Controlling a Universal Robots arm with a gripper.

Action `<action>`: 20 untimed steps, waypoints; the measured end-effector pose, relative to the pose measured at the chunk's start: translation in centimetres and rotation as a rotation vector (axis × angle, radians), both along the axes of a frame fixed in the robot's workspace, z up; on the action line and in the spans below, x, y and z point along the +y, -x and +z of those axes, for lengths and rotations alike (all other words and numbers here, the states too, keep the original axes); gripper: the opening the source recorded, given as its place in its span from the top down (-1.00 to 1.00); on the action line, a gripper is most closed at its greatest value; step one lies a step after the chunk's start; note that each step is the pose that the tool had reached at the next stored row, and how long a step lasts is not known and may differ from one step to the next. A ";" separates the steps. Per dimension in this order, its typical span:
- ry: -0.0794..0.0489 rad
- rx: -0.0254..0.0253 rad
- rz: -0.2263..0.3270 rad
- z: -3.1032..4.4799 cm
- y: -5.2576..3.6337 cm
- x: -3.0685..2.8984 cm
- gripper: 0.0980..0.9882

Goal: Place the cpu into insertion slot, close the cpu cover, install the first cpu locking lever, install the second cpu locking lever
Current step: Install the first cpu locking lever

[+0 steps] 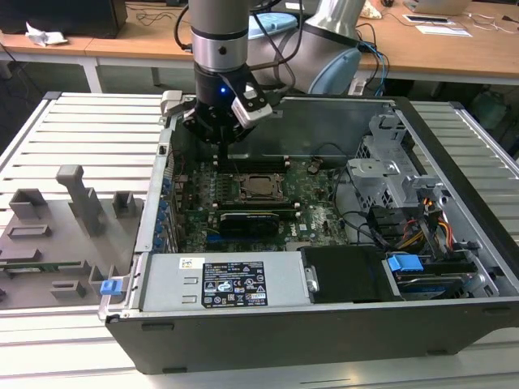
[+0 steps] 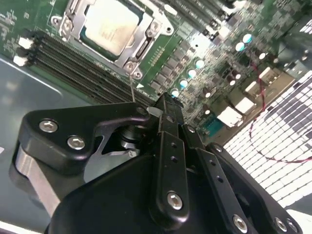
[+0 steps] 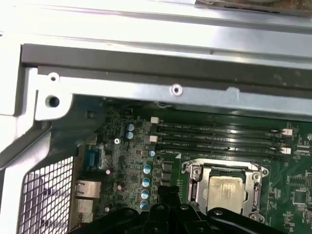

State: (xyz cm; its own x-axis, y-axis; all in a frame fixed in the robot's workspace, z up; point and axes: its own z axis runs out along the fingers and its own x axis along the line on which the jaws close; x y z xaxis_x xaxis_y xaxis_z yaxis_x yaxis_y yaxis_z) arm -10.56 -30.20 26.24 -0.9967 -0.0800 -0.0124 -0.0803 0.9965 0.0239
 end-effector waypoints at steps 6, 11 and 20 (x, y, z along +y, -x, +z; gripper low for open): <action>0.000 0.0002 0.000 -0.40 0.04 1.10 0.98; 0.001 0.0002 0.000 -0.43 -0.99 1.24 0.98; 0.001 0.0002 0.000 -0.44 -1.34 1.25 0.98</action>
